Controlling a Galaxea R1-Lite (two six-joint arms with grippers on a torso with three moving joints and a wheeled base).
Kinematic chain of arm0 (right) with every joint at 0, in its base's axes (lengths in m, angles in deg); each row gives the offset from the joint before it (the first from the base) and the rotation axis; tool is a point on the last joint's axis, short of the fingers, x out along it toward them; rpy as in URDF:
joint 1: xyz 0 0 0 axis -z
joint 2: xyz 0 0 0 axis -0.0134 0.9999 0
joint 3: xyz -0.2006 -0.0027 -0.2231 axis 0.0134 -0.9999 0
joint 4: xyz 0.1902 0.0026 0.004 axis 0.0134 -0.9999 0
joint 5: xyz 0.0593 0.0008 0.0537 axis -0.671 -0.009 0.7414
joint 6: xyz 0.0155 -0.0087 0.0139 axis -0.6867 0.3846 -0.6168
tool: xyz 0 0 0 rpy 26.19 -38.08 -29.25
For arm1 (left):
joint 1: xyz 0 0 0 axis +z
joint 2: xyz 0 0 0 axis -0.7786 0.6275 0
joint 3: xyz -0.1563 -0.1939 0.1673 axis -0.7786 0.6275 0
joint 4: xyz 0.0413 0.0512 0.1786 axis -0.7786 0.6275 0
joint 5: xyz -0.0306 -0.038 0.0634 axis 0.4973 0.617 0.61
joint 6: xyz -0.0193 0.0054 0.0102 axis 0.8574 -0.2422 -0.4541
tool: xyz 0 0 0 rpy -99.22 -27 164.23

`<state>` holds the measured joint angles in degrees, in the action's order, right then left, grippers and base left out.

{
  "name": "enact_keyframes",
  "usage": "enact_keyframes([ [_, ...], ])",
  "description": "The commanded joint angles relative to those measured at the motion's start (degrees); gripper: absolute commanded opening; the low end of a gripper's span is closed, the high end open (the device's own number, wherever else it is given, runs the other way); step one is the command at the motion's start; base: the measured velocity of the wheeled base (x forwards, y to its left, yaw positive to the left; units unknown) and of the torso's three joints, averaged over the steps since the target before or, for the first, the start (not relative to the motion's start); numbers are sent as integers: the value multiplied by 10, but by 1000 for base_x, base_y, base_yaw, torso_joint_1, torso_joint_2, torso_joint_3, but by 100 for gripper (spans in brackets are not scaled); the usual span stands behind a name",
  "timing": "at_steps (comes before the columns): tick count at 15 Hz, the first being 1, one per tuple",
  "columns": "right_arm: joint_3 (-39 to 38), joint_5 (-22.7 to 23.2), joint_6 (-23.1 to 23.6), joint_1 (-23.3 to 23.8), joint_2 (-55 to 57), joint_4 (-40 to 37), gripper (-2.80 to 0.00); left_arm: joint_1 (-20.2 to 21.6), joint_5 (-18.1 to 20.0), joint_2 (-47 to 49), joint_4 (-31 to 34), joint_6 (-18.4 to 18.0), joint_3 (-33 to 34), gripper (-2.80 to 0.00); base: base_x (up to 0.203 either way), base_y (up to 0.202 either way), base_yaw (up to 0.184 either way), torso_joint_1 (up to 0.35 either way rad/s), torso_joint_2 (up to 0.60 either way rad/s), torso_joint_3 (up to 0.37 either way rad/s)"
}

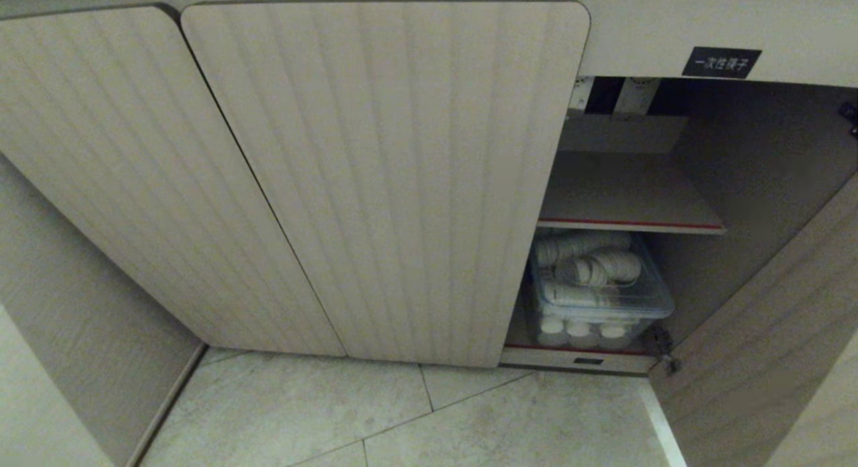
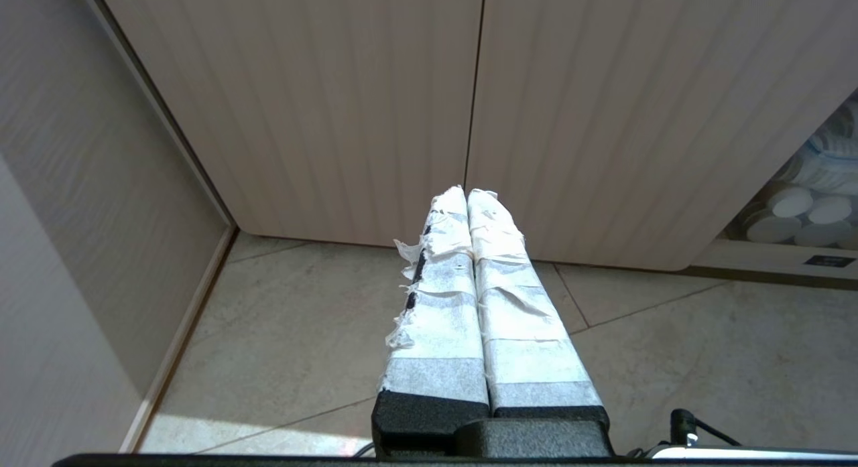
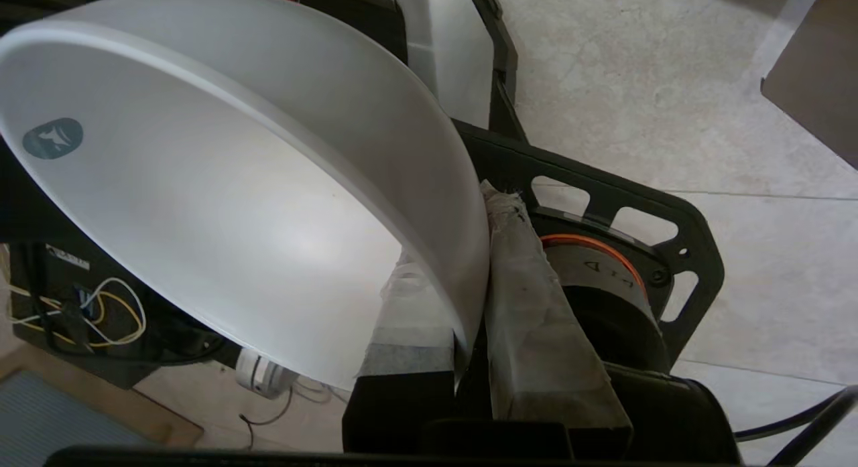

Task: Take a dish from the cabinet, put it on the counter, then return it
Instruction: Place it on the table

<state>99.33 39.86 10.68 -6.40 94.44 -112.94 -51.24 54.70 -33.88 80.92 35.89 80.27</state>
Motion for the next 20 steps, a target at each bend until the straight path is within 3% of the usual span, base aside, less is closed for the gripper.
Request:
enact_keyframes([
  [1,0,2,11,1,30,0,-280,0,0,0,0,0,0,-280,0,0,0,0,0,0],
  [14,51,30,7,-18,206,143,-280,0,0,0,0,0,0,-280,0,0,0,0,0,0],
  [18,85,31,-71,-52,219,144,-280,0,0,0,0,0,0,-280,0,0,0,0,0,0],
  [20,101,30,-75,-61,232,143,-280,0,0,0,0,0,0,-280,0,0,0,0,0,0],
])
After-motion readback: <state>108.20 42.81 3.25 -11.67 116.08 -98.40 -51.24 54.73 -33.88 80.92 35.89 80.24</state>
